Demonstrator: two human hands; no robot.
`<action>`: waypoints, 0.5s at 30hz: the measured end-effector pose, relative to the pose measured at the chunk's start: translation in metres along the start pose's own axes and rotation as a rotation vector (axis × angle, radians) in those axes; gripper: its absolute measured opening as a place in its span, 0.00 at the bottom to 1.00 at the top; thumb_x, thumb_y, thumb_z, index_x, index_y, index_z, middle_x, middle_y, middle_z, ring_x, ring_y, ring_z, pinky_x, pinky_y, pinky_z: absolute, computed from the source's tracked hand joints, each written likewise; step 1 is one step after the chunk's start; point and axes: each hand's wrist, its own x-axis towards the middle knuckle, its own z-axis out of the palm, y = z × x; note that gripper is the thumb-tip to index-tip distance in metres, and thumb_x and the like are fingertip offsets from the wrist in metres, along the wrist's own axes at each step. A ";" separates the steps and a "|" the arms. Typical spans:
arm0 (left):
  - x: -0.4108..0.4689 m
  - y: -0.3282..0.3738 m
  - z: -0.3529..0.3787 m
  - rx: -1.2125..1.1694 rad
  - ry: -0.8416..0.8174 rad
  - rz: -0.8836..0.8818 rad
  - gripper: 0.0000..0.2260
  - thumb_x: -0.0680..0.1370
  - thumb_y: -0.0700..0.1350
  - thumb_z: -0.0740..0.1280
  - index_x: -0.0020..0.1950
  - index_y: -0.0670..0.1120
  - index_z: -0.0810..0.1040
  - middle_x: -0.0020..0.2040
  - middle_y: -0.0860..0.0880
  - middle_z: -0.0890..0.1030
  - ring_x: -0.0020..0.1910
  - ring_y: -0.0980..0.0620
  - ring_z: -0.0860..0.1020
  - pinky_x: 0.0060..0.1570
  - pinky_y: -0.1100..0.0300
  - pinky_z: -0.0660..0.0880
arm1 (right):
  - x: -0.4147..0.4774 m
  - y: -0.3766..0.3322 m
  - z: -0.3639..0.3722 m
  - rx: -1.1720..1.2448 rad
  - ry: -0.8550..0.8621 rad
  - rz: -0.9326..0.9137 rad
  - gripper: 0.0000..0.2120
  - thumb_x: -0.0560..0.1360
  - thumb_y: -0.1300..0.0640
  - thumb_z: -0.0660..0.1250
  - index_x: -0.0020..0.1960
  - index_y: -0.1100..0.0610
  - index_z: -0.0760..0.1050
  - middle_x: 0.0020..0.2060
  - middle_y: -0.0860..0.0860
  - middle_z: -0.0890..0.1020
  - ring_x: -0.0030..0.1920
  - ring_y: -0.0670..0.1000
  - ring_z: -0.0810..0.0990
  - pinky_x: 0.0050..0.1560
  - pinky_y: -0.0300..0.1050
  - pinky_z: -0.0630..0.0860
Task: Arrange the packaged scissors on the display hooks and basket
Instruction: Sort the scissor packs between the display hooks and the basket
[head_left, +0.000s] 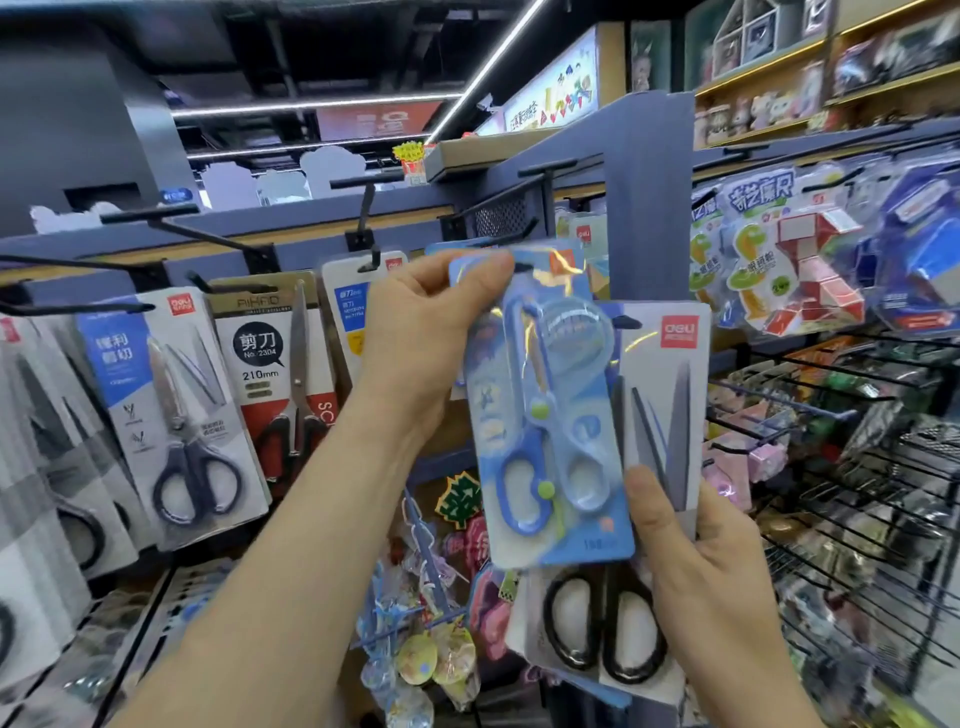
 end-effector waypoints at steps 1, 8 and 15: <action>0.007 0.005 0.004 0.029 0.023 0.041 0.03 0.74 0.40 0.72 0.40 0.45 0.83 0.37 0.47 0.85 0.36 0.49 0.81 0.41 0.51 0.80 | 0.001 -0.002 0.000 0.015 0.002 -0.019 0.09 0.69 0.47 0.64 0.43 0.51 0.79 0.24 0.40 0.79 0.26 0.37 0.76 0.28 0.26 0.68; 0.045 0.005 0.026 0.123 0.087 0.021 0.06 0.75 0.40 0.73 0.38 0.45 0.83 0.35 0.46 0.83 0.34 0.49 0.79 0.38 0.54 0.79 | 0.003 -0.001 0.002 0.112 -0.011 -0.003 0.05 0.68 0.56 0.70 0.42 0.56 0.82 0.32 0.47 0.85 0.32 0.41 0.81 0.34 0.32 0.75; 0.053 0.006 0.021 0.215 0.053 0.022 0.04 0.74 0.42 0.74 0.39 0.46 0.84 0.37 0.44 0.84 0.35 0.47 0.81 0.42 0.49 0.81 | 0.005 -0.001 -0.001 0.084 0.058 0.009 0.07 0.68 0.48 0.67 0.38 0.47 0.84 0.31 0.44 0.83 0.30 0.38 0.76 0.32 0.29 0.72</action>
